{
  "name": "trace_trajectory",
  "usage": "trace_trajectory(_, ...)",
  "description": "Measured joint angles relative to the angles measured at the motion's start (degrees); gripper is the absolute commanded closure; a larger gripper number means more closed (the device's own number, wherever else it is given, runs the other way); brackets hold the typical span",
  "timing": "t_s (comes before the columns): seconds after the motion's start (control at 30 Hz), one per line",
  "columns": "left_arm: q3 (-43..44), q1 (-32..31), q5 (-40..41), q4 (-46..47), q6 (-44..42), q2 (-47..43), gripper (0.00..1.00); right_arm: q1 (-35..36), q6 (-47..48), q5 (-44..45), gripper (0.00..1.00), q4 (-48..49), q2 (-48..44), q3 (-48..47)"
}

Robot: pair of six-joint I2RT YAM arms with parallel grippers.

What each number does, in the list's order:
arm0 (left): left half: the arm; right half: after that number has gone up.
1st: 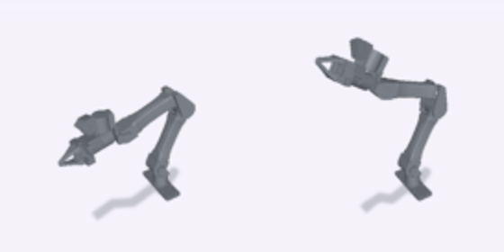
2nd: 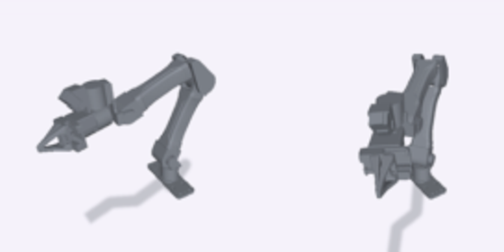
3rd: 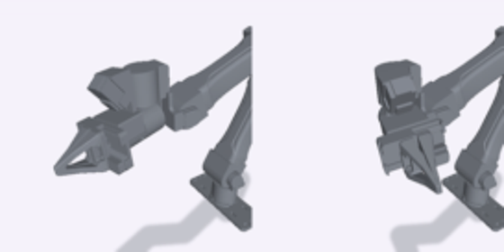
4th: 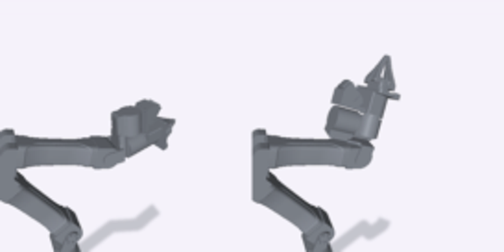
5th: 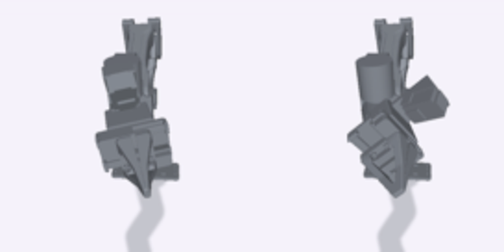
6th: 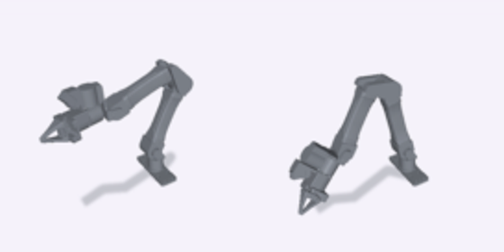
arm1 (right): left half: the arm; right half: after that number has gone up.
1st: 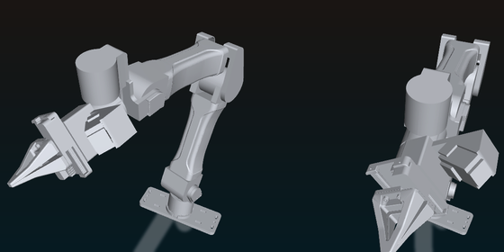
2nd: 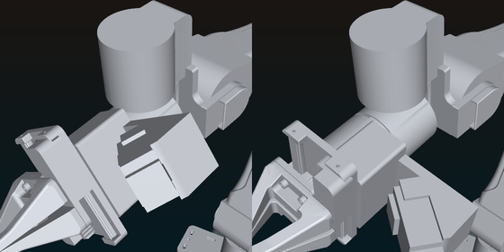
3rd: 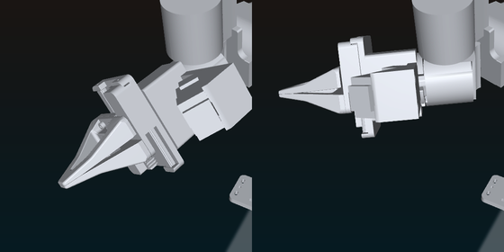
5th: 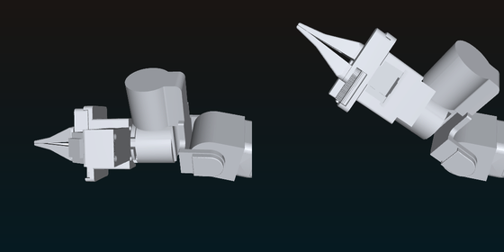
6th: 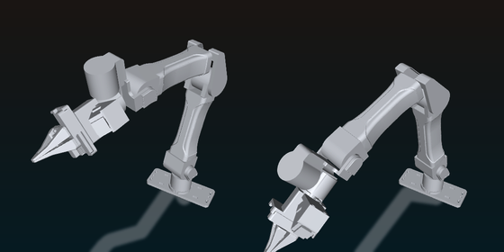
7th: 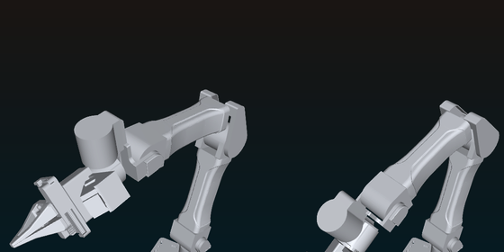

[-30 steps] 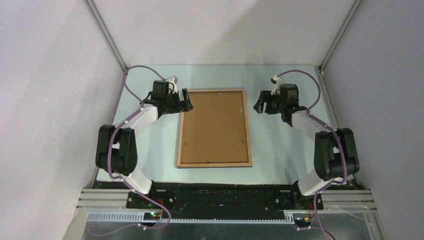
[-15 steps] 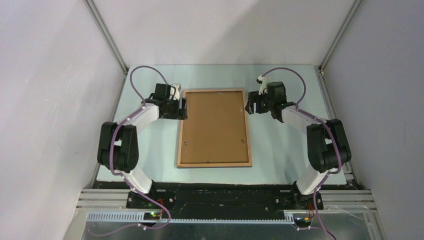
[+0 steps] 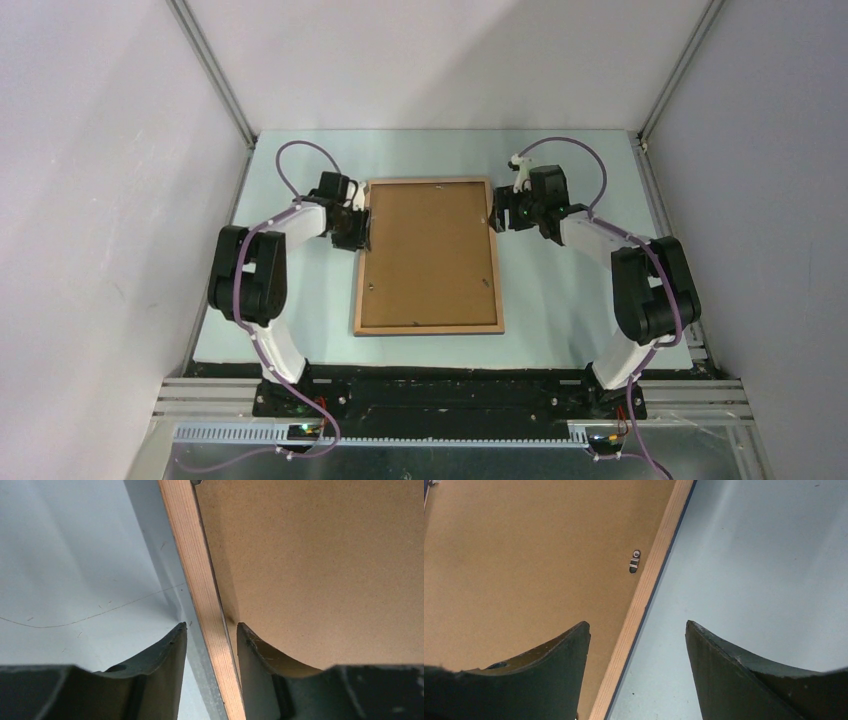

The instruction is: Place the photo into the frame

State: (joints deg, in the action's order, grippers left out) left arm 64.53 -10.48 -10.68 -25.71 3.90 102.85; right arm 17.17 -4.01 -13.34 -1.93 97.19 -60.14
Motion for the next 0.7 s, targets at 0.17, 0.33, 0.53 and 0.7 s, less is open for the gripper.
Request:
trace_trajectory(0.17,0.00,0.00,-0.26,-0.42,-0.09,0.37,0.66,1.03,0.24,0.87,0.26,-0.26,0.00,-0.33)
trace_trajectory(0.33,0.52,0.00,-1.22,-0.83,-0.33,0.90,0.76,2.01,1.22,3.50,0.26,-2.69,1.22,-3.80)
trace_trajectory(0.53,0.92,0.13,-1.73,-1.36,-0.31,1.16,0.88,2.27,1.95,5.62,0.26,-5.81,4.70,-8.44)
trace_trajectory(0.7,0.94,0.22,-2.01,-1.40,-0.31,1.22,0.99,1.79,2.16,5.77,0.26,-10.71,8.41,-13.46)
